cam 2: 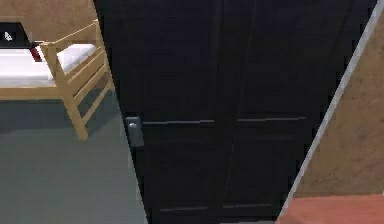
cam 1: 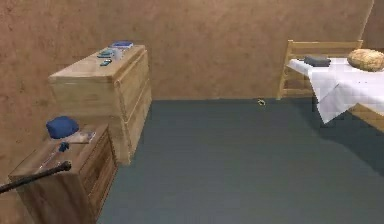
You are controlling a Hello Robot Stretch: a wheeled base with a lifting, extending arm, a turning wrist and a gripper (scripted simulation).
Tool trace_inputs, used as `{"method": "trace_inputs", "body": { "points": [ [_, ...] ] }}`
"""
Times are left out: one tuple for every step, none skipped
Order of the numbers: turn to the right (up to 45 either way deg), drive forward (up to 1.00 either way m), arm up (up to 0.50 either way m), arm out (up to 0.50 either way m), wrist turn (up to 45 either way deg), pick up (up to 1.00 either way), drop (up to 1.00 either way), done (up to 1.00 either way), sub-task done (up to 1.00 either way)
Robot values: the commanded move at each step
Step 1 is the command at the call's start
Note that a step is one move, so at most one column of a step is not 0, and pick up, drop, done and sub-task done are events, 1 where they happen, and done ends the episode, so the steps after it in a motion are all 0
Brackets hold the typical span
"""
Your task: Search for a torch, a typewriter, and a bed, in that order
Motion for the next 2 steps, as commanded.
{"method": "trace_inputs", "body": {
  "points": [
    [0.0, 0.35, 0.0, 0.0, 0.0, 0.0, 0.0, 0.0, 0.0],
    [45.0, 0.0, 0.0, 0.0, 0.0, 0.0, 0.0, 0.0, 0.0]
  ]
}}
